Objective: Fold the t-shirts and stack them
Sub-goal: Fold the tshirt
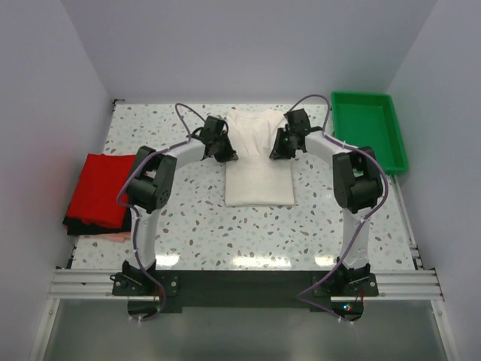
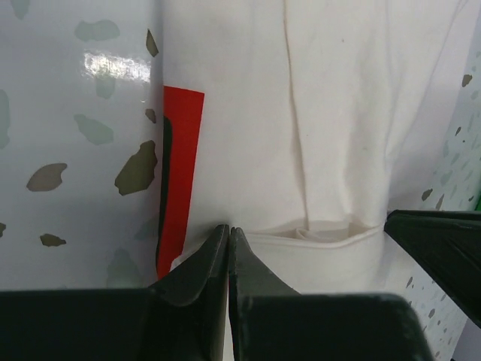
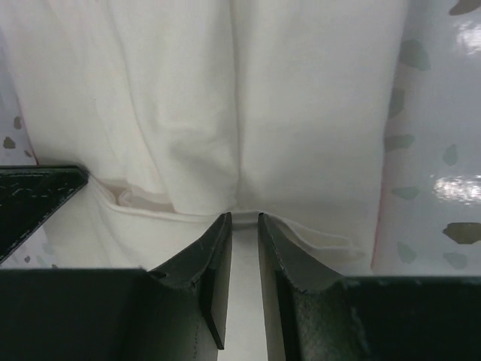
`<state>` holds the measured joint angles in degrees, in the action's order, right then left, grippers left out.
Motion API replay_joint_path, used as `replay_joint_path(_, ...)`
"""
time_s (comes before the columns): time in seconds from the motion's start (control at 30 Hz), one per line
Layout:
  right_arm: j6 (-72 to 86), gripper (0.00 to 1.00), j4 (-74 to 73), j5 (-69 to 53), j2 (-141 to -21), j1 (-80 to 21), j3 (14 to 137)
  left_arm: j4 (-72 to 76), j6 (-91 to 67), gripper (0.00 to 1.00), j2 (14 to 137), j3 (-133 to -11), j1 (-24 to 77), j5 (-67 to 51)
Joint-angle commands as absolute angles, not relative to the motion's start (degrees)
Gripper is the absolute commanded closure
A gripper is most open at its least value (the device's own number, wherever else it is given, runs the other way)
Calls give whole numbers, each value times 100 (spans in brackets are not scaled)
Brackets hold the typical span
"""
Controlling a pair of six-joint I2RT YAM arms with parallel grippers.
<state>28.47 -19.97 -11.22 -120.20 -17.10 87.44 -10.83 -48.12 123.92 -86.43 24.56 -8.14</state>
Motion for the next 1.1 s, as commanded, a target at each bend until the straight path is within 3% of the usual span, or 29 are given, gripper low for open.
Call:
replay_joint_path(0.0, 2637, 75, -2136, -748, -12146, -1468, 8965, -1239, -4579, 92, 12586, -8816, 2364, -870)
replay_joint_path(0.33, 2759, 73, -2013, -571, -11954, -1433, 8254, -1354, -4860, 94, 12323, -8053, 2347, -537)
replay_joint_path(0.77, 3023, 71, -1486, -870, -10688, -1723, 6321, -660, -5159, 95, 10767, -5969, 2364, -334)
replay_joint_path(0.9, 2980, 71, -1599, -914, -10363, -1731, 6240, -580, -5107, 94, 10477, -5704, 2356, -360)
replay_joint_path(0.97, 2944, 69, -1704, -914, -10284, -1723, 6433, -615, -4993, 94, 10398, -5870, 2329, -413)
replay_joint_path(1.07, 2848, 65, -2187, -835, -10020, -1635, 6863, -703, -4826, 84, 10143, -6204, 2259, -501)
